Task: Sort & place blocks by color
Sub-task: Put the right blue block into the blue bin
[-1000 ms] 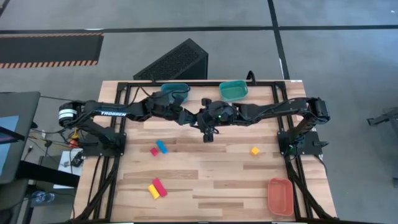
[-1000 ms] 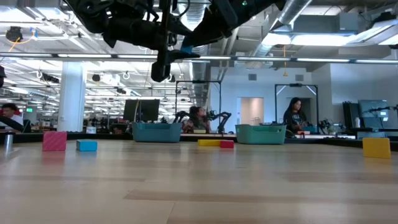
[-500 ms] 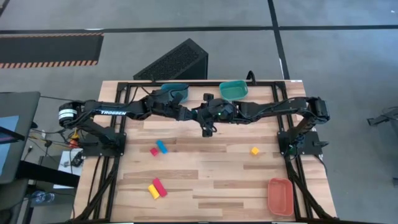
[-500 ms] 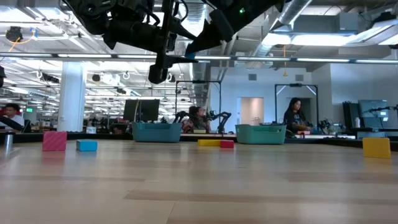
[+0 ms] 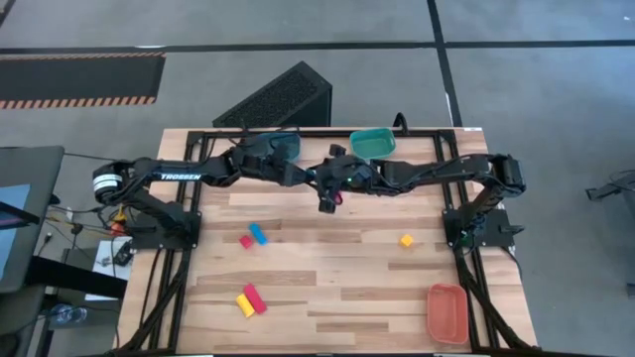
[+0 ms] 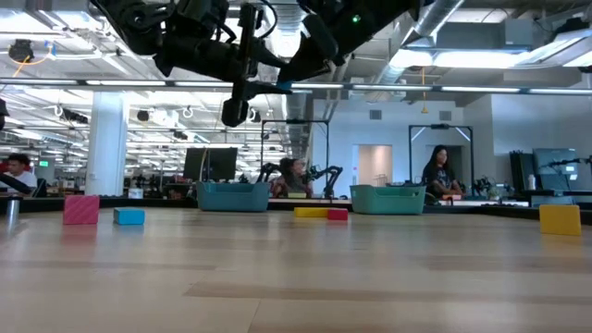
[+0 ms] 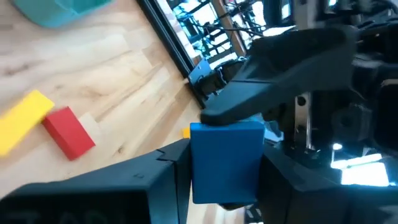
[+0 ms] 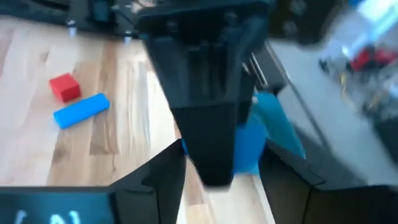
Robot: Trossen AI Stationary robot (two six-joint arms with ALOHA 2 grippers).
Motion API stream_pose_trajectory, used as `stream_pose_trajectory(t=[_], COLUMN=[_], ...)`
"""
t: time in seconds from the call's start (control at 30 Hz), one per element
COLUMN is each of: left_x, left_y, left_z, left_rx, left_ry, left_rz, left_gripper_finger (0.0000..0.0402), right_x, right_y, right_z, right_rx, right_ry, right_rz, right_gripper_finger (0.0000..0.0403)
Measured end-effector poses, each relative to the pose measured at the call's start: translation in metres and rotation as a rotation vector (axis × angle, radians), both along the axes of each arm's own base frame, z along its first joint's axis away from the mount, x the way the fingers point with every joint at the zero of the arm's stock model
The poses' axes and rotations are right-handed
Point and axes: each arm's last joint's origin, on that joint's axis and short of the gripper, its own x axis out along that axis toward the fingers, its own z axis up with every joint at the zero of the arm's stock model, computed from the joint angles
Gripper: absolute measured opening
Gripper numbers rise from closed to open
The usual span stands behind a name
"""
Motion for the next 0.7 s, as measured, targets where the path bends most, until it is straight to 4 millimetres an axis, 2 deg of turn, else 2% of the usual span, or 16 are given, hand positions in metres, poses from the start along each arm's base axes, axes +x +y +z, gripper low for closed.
stream_pose_trajectory(t=[0.2, 0.37, 0.53, 0.7], left_x=[-0.017, -0.042, -0.067, -0.073], left_y=[0.033, 0.062, 0.083, 0.103], left_z=[-0.008, -0.023, -0.037, -0.064], left_rx=[0.06, 0.186, 0.319, 0.325], left_ry=[0.089, 0.302, 0.538, 0.647], left_rz=[0.132, 0.279, 0.366, 0.352], left_gripper_finger=[0.0103, 0.0103, 0.0103, 0.0103], right_x=[-0.009, -0.02, -0.021, -0.021], right_y=[-0.009, -0.014, -0.013, -0.013], right_z=[-0.012, -0.023, -0.025, -0.025], right_rx=[0.22, 0.385, 0.463, 0.517], right_ry=[0.023, 0.079, 0.055, 0.024], right_rz=[-0.244, -0.426, -0.493, -0.535], right_gripper_finger=[0.0249, 0.0254, 0.0255, 0.0255])
